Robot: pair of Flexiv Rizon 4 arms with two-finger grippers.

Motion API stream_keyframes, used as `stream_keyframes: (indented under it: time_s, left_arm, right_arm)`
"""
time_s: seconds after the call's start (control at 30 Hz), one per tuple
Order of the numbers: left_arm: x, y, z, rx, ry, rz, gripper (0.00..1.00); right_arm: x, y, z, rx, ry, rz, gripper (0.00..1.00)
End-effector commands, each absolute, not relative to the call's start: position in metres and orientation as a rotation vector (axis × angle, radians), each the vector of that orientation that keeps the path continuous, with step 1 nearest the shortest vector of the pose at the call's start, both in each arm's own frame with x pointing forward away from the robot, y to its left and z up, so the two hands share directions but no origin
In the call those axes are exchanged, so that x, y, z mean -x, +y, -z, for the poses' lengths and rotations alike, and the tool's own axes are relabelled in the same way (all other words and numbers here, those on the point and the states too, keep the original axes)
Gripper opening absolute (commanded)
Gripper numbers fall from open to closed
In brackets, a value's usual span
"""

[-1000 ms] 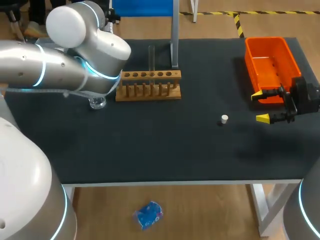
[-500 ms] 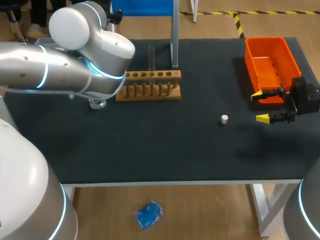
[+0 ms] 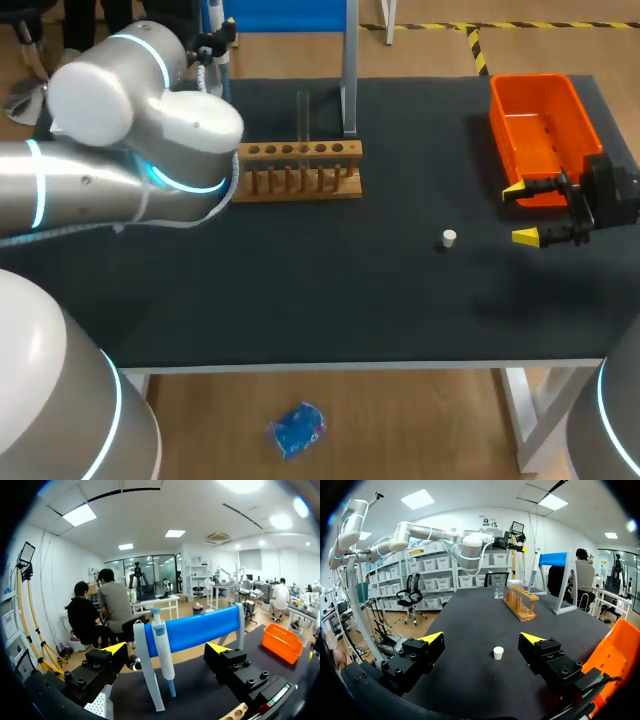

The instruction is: Invert the test tube, pick up the pipette, mount the tip to pipette, aspirate from beaker and dispense into the tube, eject the tip, return the pipette, and cap with the stopper.

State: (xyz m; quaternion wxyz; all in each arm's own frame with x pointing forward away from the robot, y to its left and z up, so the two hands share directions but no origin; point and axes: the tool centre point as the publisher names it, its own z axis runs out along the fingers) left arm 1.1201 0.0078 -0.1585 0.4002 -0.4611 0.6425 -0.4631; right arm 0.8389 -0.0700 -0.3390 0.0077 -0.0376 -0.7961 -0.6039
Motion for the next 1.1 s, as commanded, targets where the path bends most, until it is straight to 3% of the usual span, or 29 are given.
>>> stream_keyframes:
  time_s: [0.03, 0.63, 1.1]
  left_arm:
    - [-1.072, 0.031, 0.134, 1.002, 1.855, 1.363, 1.00]
    - [-1.076, 0.031, 0.152, 0.867, 1.921, 1.487, 1.00]
    - [-1.055, 0.115, 0.133, 0.403, 2.099, 1.792, 1.00]
  right_arm:
    - [-0.838, -0.070, 0.339, 0.118, -2.491, 1.887, 1.00]
    - [-0.838, -0.070, 0.339, 0.118, -2.491, 1.887, 1.00]
    - [-0.838, -0.070, 0.339, 0.118, -2.491, 1.887, 1.00]
